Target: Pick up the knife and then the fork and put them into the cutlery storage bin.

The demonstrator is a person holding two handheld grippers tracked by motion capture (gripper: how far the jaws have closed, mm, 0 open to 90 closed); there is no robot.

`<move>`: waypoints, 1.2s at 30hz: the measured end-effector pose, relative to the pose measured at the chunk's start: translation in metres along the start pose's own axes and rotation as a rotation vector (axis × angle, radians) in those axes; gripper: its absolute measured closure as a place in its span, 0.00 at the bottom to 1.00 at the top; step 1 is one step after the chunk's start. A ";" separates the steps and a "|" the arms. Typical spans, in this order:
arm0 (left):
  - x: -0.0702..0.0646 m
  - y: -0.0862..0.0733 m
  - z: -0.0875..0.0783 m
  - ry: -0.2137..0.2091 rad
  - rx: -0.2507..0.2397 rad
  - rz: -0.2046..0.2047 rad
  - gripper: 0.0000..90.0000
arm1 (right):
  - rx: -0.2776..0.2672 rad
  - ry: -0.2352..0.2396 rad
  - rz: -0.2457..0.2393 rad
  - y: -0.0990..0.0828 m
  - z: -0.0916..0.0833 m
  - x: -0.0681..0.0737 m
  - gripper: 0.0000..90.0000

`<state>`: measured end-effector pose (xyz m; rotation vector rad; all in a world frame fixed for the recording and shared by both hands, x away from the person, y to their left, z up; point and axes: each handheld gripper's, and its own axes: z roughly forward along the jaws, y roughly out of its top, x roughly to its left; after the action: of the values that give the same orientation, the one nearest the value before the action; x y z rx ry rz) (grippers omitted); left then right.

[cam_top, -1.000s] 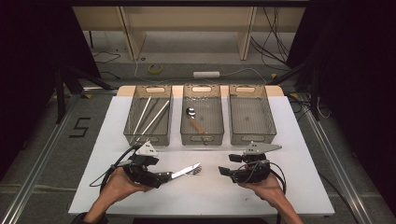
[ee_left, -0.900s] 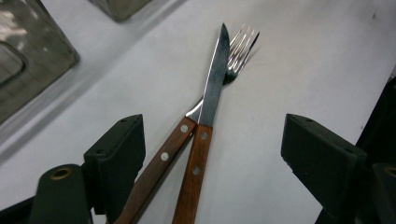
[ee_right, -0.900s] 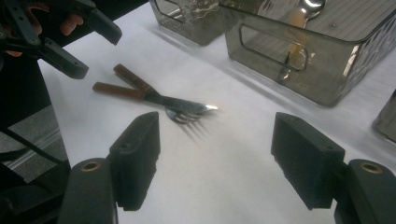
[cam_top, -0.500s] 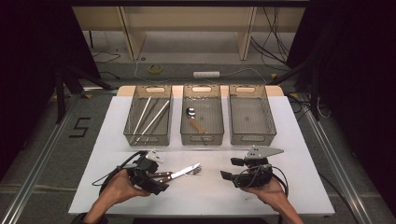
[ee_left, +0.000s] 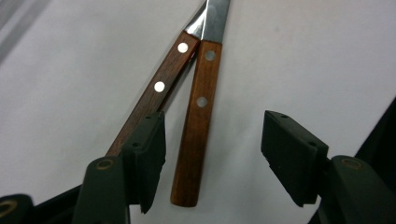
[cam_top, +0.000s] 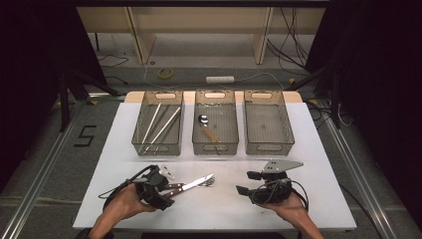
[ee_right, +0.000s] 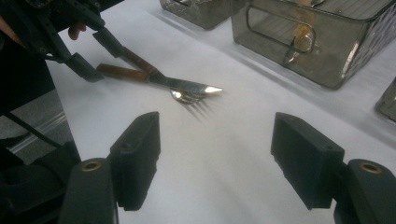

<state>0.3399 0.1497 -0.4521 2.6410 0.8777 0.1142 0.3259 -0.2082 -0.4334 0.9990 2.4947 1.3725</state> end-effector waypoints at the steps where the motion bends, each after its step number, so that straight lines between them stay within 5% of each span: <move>1: 0.000 0.000 0.001 -0.001 -0.003 -0.004 0.46 | 0.001 -0.001 -0.003 0.000 0.000 0.000 0.38; 19: 0.006 0.004 0.014 -0.009 0.058 0.006 0.66 | 0.010 0.006 -0.008 -0.002 0.000 0.001 0.38; 26: 0.001 0.007 0.015 0.013 0.074 0.052 0.76 | 0.005 0.006 -0.006 -0.001 -0.001 0.001 0.38; 31: 0.001 0.004 0.014 -0.002 0.053 0.134 0.83 | 0.009 0.007 -0.007 -0.001 -0.001 0.001 0.38; 36: 0.000 0.003 0.014 0.001 0.028 0.143 0.84 | 0.011 0.007 -0.008 -0.001 -0.001 0.001 0.39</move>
<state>0.3439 0.1428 -0.4640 2.7282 0.6944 0.1401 0.3244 -0.2082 -0.4333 0.9860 2.5114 1.3645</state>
